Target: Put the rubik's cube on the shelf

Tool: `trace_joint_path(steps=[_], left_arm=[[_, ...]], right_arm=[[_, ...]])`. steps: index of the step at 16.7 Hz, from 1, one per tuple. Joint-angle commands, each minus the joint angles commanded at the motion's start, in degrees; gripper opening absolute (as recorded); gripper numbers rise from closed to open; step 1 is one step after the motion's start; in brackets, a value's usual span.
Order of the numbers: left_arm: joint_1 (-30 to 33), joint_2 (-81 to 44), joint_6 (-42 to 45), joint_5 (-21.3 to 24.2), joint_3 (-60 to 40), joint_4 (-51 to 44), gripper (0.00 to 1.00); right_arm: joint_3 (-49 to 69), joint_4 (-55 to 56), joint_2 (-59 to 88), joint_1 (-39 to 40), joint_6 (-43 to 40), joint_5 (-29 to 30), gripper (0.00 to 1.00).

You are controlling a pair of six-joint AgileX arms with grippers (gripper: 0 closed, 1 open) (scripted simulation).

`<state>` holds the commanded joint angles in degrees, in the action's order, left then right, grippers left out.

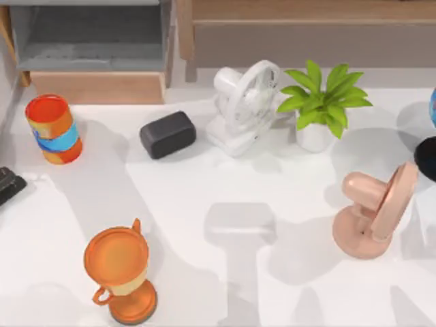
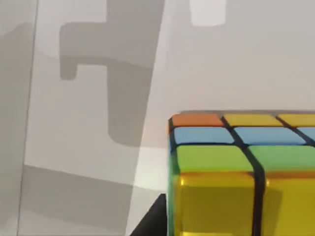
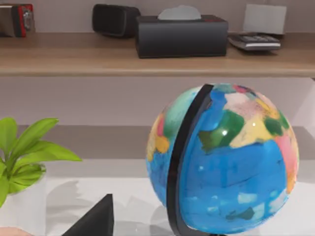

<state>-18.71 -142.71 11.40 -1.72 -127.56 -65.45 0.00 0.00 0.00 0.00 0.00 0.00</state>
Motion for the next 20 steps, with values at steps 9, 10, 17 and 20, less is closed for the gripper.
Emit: trace_joint_path(steps=[9, 10, 17, 20], left_arm=[[-0.45, -1.69, 3.43, 2.87, -7.50, -5.16, 0.00], [-0.55, -1.98, 5.08, 3.88, -9.09, -6.33, 0.00], [-0.40, -2.43, 8.59, 5.92, -12.32, -8.36, 0.00], [-0.53, -0.97, 8.55, 5.36, -11.70, -9.26, 0.00]], right_arm=[[0.00, 0.00, 0.00, 0.00, 0.00, 0.00, 1.00], [0.00, 0.00, 0.00, 0.00, 0.00, 0.00, 1.00], [0.00, 0.00, 0.00, 0.00, 0.00, 0.00, 1.00], [0.00, 0.00, 0.00, 0.00, 0.00, 0.00, 1.00]])
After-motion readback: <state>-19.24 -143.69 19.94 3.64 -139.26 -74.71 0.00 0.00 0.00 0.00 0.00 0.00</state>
